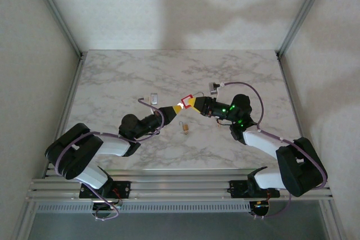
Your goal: Lock with the key
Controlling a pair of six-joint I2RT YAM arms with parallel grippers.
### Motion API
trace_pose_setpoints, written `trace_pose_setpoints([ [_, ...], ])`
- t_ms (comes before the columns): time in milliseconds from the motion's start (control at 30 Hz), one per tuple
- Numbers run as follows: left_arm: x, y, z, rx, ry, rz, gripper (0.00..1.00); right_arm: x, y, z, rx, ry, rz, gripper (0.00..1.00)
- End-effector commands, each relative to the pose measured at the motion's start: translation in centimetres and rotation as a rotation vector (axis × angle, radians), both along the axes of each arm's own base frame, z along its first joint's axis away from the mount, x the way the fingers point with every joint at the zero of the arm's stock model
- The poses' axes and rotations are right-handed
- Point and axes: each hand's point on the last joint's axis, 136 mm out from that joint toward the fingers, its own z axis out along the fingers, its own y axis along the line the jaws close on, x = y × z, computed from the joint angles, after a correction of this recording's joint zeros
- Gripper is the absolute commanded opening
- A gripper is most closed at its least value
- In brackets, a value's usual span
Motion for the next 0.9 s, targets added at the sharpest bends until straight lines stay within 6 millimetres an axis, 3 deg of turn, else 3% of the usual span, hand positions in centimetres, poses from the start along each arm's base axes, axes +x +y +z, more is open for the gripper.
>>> trace_pose_setpoints([
  [0,-1.1,0.3,2.3,-0.073,-0.08,-0.037,0.0,0.1,0.2,0.5,0.004,-0.032,0.0,0.0],
  [867,-1.3,1.2,1.1,-0.11,-0.046,-0.017,0.0,0.6,-1.4,0.6,0.01,-0.059,-0.121,0.0],
])
